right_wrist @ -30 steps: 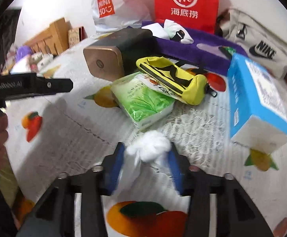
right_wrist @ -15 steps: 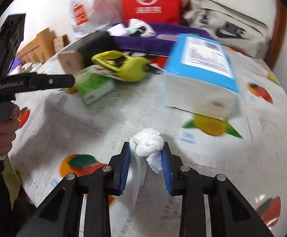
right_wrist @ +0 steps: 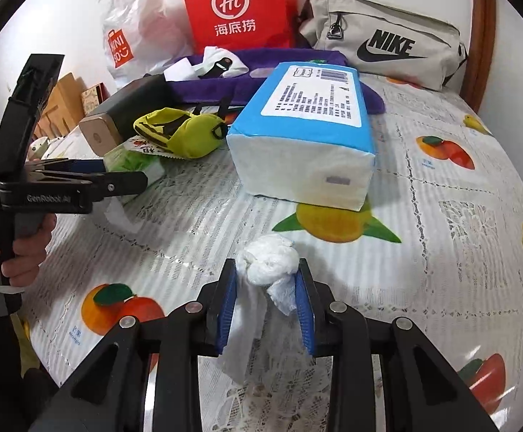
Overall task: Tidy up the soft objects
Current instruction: 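Grasp the light-green tissue pack with the left tool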
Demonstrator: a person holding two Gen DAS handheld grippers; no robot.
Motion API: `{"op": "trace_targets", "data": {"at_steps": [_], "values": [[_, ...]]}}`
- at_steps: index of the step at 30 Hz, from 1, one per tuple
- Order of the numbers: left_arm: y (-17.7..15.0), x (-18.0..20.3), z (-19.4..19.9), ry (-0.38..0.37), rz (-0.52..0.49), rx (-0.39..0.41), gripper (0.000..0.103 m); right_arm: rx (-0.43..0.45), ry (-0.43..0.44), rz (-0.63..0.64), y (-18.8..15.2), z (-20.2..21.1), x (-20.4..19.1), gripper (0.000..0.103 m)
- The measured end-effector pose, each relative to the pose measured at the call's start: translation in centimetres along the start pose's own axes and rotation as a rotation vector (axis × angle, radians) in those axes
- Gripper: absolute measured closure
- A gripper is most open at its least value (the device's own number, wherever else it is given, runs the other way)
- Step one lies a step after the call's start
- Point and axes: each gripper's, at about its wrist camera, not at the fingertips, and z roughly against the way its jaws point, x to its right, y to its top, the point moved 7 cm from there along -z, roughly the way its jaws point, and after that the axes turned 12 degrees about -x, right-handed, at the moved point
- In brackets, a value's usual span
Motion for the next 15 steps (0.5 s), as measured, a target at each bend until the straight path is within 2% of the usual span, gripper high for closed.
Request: {"op": "trace_targets", "data": {"at_steps": [2, 3, 4, 8, 15], "values": [[0.0, 0.1, -0.1, 0.027, -0.008, 0.008, 0.015, 0.003, -0.004, 0.004, 0.2, -0.1, -0.1, 0.071], [-0.1, 0.0, 0.0, 0.036, -0.008, 0.013, 0.019, 0.004, -0.003, 0.003, 0.3, -0.2, -0.1, 0.071], [-0.2, -0.1, 0.2, 0.048, -0.004, 0.019, 0.027, 0.005, -0.002, 0.002, 0.3, -0.2, 0.0, 0.071], [-1.1, -1.0, 1.0, 0.019, 0.034, 0.018, 0.028, 0.012, -0.007, 0.002, 0.3, -0.2, -0.1, 0.071], [-4.2, -2.9, 2.5, 0.076, 0.085, 0.016, 0.028, 0.021, -0.007, -0.007, 0.3, -0.2, 0.0, 0.070]]}}
